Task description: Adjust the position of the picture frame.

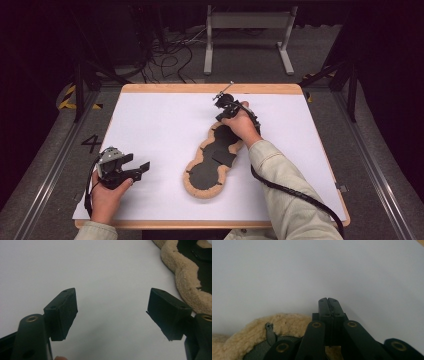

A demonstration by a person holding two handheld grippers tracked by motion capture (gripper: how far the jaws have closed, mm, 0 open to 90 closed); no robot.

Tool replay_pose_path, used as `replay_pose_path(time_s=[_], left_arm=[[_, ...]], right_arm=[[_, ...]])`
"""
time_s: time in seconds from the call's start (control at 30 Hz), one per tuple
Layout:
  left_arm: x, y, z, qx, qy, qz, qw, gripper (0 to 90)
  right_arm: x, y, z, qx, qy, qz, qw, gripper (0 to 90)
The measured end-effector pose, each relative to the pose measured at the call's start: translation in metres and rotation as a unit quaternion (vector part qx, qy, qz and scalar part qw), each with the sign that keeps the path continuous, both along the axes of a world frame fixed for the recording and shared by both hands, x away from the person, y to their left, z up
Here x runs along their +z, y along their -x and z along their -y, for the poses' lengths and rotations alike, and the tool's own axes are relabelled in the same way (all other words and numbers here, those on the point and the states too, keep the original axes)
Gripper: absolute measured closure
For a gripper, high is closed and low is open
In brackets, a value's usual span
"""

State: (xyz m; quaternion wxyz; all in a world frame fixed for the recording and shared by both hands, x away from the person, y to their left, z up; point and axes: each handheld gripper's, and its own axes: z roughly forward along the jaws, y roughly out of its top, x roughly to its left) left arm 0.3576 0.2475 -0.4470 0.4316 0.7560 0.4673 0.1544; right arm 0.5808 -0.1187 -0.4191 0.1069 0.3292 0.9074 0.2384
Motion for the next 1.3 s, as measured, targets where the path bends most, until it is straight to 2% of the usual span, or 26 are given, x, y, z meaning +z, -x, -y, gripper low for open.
replay_pose_path(time_s=[0.17, 0.27, 0.33, 0.4, 0.6, 0.67, 0.73, 0.8, 0.97, 1.0, 1.03, 1.07, 1.13, 1.17, 1.2, 1.27, 1.3], left_arm=[[0.0, -0.001, 0.004, -0.009, 0.007, -0.006, 0.9999, 25.1], [0.001, -0.001, 0.01, -0.039, 0.029, -0.029, 0.9984, 33.7], [0.004, 0.0, 0.015, -0.056, 0.028, -0.034, 0.9974, 42.5], [0.008, 0.001, 0.021, -0.075, 0.02, -0.029, 0.9966, 48.2], [0.016, 0.008, 0.042, -0.121, 0.006, -0.024, 0.9924, 62.1], [0.019, 0.01, 0.051, -0.146, 0.0, -0.024, 0.9891, 68.0], [0.021, 0.011, 0.059, -0.163, -0.004, -0.029, 0.9861, 73.0], [0.022, 0.012, 0.064, -0.175, -0.001, -0.033, 0.984, 77.6], [0.026, 0.014, 0.08, -0.211, 0.007, -0.036, 0.9768, 83.7], [0.026, 0.014, 0.08, -0.211, 0.007, -0.036, 0.9768, 84.5], [0.027, 0.015, 0.085, -0.224, 0.004, -0.037, 0.9739, 84.5], [0.027, 0.015, 0.088, -0.231, 0.001, -0.037, 0.9722, 85.2], [0.027, 0.015, 0.094, -0.245, -0.002, -0.038, 0.9688, 86.4], [0.026, 0.016, 0.098, -0.251, -0.001, -0.04, 0.9672, 87.1], [0.026, 0.017, 0.101, -0.262, -0.003, -0.042, 0.9642, 87.8], [0.026, 0.018, 0.106, -0.275, -0.004, -0.043, 0.9604, 88.9], [0.026, 0.019, 0.108, -0.281, -0.003, -0.044, 0.9587, 89.3]], right_arm=[[0.001, 0.01, 0.017, -0.003, -0.001, -0.011, 0.9999, 90.0], [0.002, 0.017, 0.028, -0.002, 0.0, -0.018, 0.9998, 90.0], [0.002, 0.023, 0.034, 0.002, 0.008, -0.018, 0.9998, 90.0], [0.003, 0.028, 0.039, 0.004, 0.013, -0.018, 0.9998, 90.0], [0.002, 0.044, 0.057, 0.005, 0.006, -0.026, 0.9996, 90.0], [0.003, 0.05, 0.062, 0.006, 0.004, -0.018, 0.9998, 90.0], [0.004, 0.058, 0.065, 0.008, -0.004, 0.015, 0.9998, 90.0], [0.006, 0.064, 0.07, -0.002, -0.016, 0.036, 0.9992, 90.0], [0.01, 0.078, 0.087, -0.014, -0.062, 0.047, 0.9969, 90.0], [0.01, 0.078, 0.087, -0.014, -0.062, 0.047, 0.9969, 90.0], [0.011, 0.082, 0.091, -0.017, -0.071, 0.05, 0.9961, 90.0], [0.013, 0.087, 0.098, -0.025, -0.087, 0.065, 0.9938, 90.0], [0.015, 0.095, 0.106, -0.028, -0.115, 0.079, 0.9899, 90.0], [0.015, 0.099, 0.111, -0.029, -0.132, 0.085, 0.9872, 90.0], [0.015, 0.103, 0.116, -0.033, -0.146, 0.09, 0.9847, 90.0], [0.014, 0.112, 0.127, -0.039, -0.181, 0.096, 0.978, 90.0], [0.013, 0.113, 0.129, -0.039, -0.173, 0.088, 0.9803, 90.0]])
